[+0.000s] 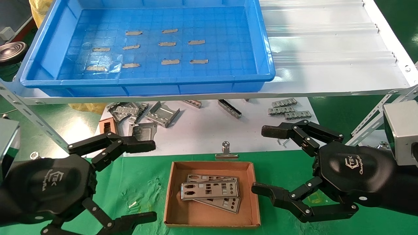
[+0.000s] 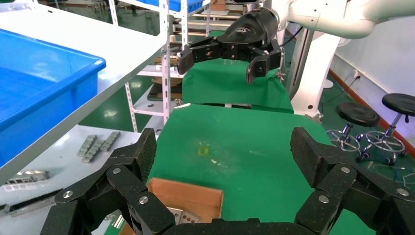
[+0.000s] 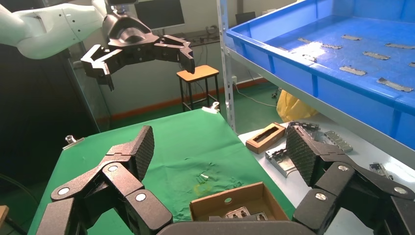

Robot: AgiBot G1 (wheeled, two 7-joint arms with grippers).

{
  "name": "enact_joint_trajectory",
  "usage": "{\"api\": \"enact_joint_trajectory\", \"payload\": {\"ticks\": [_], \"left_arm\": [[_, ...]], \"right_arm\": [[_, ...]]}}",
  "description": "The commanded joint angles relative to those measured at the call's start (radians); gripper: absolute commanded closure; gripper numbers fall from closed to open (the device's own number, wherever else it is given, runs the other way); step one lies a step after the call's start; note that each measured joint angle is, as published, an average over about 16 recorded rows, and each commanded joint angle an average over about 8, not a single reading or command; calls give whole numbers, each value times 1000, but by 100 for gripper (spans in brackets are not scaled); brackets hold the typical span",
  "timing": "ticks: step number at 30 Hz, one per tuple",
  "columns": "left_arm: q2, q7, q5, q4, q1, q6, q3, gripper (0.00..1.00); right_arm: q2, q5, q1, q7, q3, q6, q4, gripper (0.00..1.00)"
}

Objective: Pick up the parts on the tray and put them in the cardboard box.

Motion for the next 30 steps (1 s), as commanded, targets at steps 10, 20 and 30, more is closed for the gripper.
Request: {"api": "enact_joint_trajectory", "payload": {"ticks": [10,20,30], "left_arm": [[0,0,0,0,0,0,0,0],[0,0,0,0,0,0,0,0],[0,0,0,0,0,0,0,0]], "right_arm": [[0,0,0,0,0,0,0,0],[0,0,0,0,0,0,0,0],[0,0,0,0,0,0,0,0]]}}
